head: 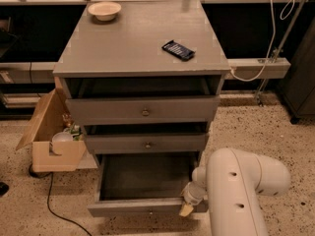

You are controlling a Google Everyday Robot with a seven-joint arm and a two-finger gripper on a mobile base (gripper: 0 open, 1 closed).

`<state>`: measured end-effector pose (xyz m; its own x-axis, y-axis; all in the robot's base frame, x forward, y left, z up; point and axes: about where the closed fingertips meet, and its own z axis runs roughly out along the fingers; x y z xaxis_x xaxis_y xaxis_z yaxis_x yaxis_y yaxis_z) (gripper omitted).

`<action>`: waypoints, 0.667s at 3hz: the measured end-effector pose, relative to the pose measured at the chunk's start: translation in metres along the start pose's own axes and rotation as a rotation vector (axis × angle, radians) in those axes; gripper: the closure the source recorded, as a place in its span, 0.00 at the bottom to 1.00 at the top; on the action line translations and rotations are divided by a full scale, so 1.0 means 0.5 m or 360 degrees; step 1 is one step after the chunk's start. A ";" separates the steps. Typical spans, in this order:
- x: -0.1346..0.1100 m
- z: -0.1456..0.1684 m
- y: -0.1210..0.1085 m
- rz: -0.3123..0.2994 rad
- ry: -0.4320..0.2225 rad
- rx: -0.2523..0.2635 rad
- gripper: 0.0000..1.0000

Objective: Open bottom drawer

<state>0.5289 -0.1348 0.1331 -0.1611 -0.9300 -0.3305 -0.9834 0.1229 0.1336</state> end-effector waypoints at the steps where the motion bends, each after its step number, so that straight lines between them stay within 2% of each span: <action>1: 0.008 -0.011 0.042 0.0018 0.0007 0.0012 0.73; 2: 0.007 -0.019 0.057 0.0028 -0.0002 0.0032 0.96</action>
Offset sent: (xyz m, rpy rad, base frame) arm -0.1312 -0.0270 0.0319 0.0347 -0.0473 -0.1416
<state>0.5011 -0.1378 0.1447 -0.1783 -0.9272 -0.3293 -0.9819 0.1461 0.1204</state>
